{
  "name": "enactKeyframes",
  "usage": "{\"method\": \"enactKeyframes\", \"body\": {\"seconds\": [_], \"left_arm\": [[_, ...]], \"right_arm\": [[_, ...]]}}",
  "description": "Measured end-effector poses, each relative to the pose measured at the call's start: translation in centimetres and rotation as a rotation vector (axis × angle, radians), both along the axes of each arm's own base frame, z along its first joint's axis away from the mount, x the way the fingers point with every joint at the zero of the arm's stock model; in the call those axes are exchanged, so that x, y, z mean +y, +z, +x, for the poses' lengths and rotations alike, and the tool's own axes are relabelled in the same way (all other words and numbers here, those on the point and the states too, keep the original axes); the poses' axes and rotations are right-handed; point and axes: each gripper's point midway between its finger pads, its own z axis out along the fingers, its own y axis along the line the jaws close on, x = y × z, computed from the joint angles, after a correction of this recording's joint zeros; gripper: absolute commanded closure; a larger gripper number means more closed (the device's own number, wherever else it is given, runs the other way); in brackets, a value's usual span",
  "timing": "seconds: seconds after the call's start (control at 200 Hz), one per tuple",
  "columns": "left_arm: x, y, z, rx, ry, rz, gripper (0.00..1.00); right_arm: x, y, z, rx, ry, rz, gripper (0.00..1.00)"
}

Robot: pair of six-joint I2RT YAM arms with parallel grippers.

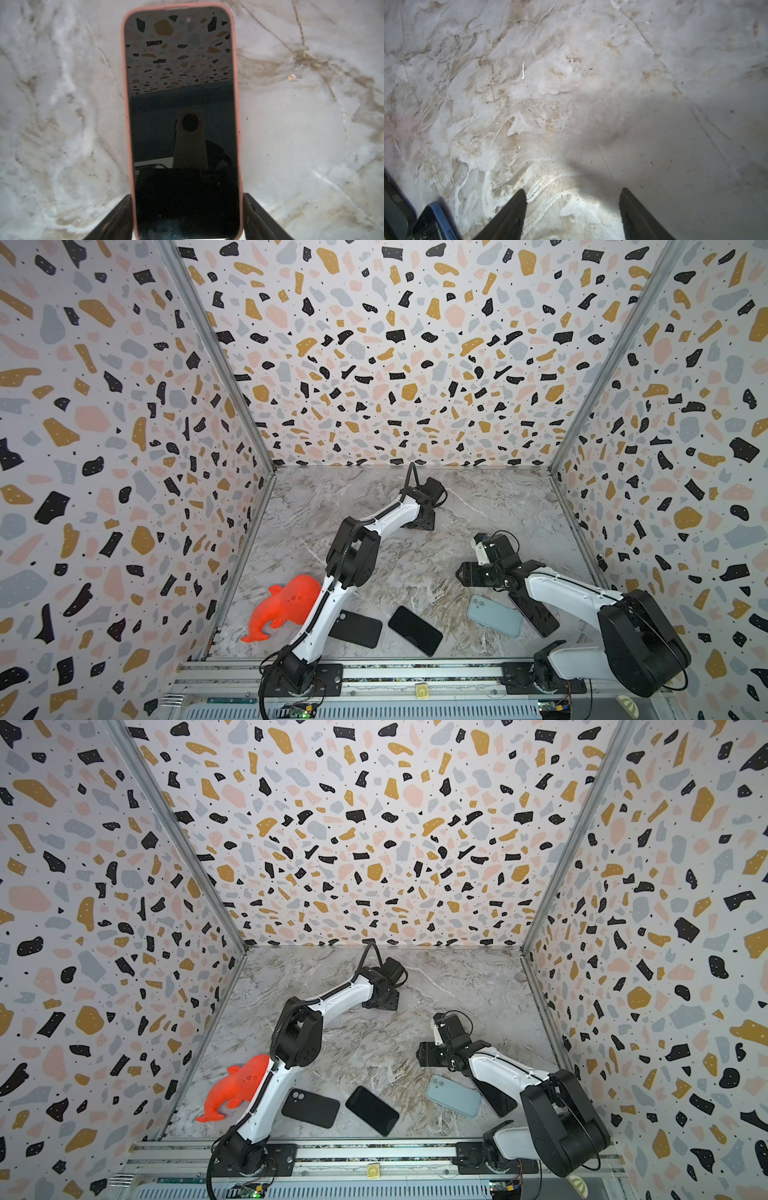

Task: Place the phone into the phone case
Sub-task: 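Lower the right gripper onto the blue-edged black phone while the left arm swings inward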

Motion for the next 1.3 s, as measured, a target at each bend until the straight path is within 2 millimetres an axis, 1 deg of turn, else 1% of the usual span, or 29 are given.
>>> {"method": "enactKeyframes", "body": {"seconds": [0.09, 0.235, 0.42, 0.671, 0.751, 0.851, 0.941, 0.981, 1.051, 1.161, 1.216, 1.301], "left_arm": [[-0.3, -0.8, -0.2, 0.017, 0.001, -0.027, 0.23], [-0.4, -0.7, -0.2, 0.018, 0.013, -0.042, 0.22], [-0.3, -0.7, -0.2, 0.021, 0.02, -0.049, 0.19], [-0.5, -0.6, -0.1, 0.016, 0.027, -0.059, 0.07], [-0.3, -0.3, -0.3, 0.016, 0.027, -0.061, 0.04], [0.1, 0.1, -1.0, 0.026, 0.03, -0.064, 0.04], [0.7, 1.4, -2.1, 0.027, 0.029, -0.08, 0.06], [1.1, 2.2, -2.9, 0.026, 0.028, -0.09, 0.07], [1.9, 3.8, -4.4, 0.02, 0.023, -0.12, 0.07], [3.5, 6.3, -7.2, 0.001, 0.024, -0.172, 0.08], [4.5, 7.1, -8.5, -0.005, 0.026, -0.182, 0.08], [5.8, 7.4, -10.3, -0.005, 0.028, -0.185, 0.08]], "right_arm": [[0.0, 0.0, 0.0, 0.0, 0.0, 0.0, 0.28], [0.0, 0.0, 0.0, 0.0, 0.0, 0.0, 0.28], [0.0, 0.0, 0.0, 0.0, 0.0, 0.0, 0.28], [0.0, 0.0, 0.0, 0.001, 0.003, 0.002, 0.28], [0.2, 0.1, -0.1, 0.004, 0.01, 0.006, 0.29], [0.3, 0.5, -0.3, 0.0, 0.026, 0.011, 0.3], [0.5, 1.2, -0.9, -0.014, 0.058, 0.011, 0.3], [0.7, 1.7, -1.3, -0.022, 0.075, 0.016, 0.3], [1.8, 2.7, -2.4, -0.043, 0.125, 0.031, 0.3], [5.2, 4.6, -5.4, -0.098, 0.271, 0.061, 0.3], [6.8, 5.1, -7.2, -0.113, 0.349, 0.069, 0.3], [8.5, 4.9, -9.6, -0.114, 0.445, 0.049, 0.3]]}}
